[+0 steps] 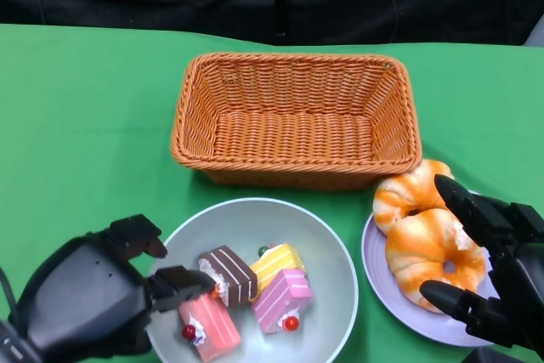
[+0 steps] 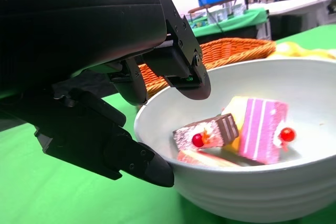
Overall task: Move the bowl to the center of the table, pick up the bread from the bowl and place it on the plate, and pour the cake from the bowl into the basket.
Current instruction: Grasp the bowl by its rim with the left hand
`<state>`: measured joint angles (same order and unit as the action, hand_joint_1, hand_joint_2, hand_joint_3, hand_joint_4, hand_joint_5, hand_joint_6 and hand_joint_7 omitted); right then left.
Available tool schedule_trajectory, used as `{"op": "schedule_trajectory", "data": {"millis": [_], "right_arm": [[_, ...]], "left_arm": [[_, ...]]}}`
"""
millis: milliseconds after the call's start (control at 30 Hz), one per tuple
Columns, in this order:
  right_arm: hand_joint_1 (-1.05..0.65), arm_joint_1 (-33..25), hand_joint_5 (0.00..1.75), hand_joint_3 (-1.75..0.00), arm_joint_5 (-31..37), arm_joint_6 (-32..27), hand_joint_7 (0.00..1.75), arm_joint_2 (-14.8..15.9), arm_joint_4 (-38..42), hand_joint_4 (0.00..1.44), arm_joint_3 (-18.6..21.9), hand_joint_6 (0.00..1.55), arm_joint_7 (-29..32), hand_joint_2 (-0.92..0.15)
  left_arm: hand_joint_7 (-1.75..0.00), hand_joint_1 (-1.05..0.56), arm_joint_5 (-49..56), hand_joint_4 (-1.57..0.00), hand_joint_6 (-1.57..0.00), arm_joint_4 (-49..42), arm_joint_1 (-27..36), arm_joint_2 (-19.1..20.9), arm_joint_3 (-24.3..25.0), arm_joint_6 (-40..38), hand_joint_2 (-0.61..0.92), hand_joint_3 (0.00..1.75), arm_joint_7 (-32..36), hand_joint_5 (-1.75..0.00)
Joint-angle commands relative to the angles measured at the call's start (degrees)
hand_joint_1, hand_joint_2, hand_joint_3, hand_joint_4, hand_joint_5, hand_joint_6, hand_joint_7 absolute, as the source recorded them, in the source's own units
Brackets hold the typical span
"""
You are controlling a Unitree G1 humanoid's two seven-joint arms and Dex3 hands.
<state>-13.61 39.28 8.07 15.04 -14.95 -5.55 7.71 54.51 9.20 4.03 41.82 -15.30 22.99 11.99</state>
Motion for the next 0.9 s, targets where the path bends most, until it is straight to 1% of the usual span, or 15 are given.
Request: {"op": "schedule_trajectory", "data": {"millis": [33, 67, 133, 233, 367, 500, 733, 900], "right_arm": [[-0.61, 0.1, 0.48, -0.37, -0.3, 0.0, 0.01, 0.6, 0.2, 0.0, 0.3, 0.18, 0.3, -0.92], [-0.6, 0.2, 0.48, -0.37, -0.2, 0.1, 0.01, 0.6, 0.3, 0.0, 0.3, 0.18, 0.4, -0.92], [-0.6, 0.2, 0.49, -0.37, -0.1, 0.1, 0.01, 0.6, 0.4, 0.0, 0.2, 0.18, 0.5, -0.92], [-0.61, 0.2, 0.49, -0.37, 0.1, 0.0, 0.01, 0.4, 0.4, 0.0, 0.1, 0.18, 0.7, -0.92], [-0.6, -0.1, 0.5, -0.37, 0.2, -0.2, 0.01, 0.2, 0.0, 0.0, -0.1, 0.18, 0.7, -0.92], [-0.6, -0.2, 0.5, -0.37, 0.3, 0.1, 0.01, 0.4, 0.0, 0.0, 0.0, 0.18, 0.9, -0.92], [-0.6, -0.2, 0.5, -0.37, 0.2, 0.0, 0.01, 0.3, 0.0, 0.0, -0.1, 0.19, 1.0, -0.92], [-0.6, -0.3, 0.49, -0.38, 0.2, 0.0, 0.01, 0.4, 0.0, 0.0, 0.0, 0.18, 0.9, -0.92]], "left_arm": [[-0.02, -0.44, 3.1, -0.38, -0.73, -4.2, -3.4, -1.3, -1.1, -0.7, 0.72, 0.01, 0.3, -0.86], [-0.02, -0.44, 3.9, -0.38, -0.74, -5.6, -4.5, -1.7, -1.5, -0.9, 0.72, 0.01, 0.3, -0.86], [-0.02, -0.43, 5.9, -0.42, -0.76, -8.6, -6.9, -2.3, -2.6, -0.8, 0.73, 0.0, 1.0, -0.79], [-0.03, -0.42, 9.6, -0.48, -0.81, -15.5, -11.8, -3.1, -5.4, -0.5, 0.75, 0.01, 3.6, -0.79], [-0.02, -0.39, 10.6, -0.52, -0.82, -20.8, -15.5, -4.4, -7.6, -1.3, 0.8, 0.01, 4.2, -0.73], [-0.01, -0.39, 11.6, -0.56, -0.83, -25.0, -18.7, -6.4, -9.6, -2.6, 0.8, 0.0, 5.5, -0.66], [0.0, -0.43, 13.6, -0.57, -0.82, -30.9, -23.7, -8.2, -13.1, -5.0, 0.79, 0.0, 7.0, -0.64], [0.0, -0.5, 14.1, -0.57, -0.82, -33.8, -26.6, -9.8, -14.9, -7.5, 0.81, 0.01, 6.9, -0.64]]}}
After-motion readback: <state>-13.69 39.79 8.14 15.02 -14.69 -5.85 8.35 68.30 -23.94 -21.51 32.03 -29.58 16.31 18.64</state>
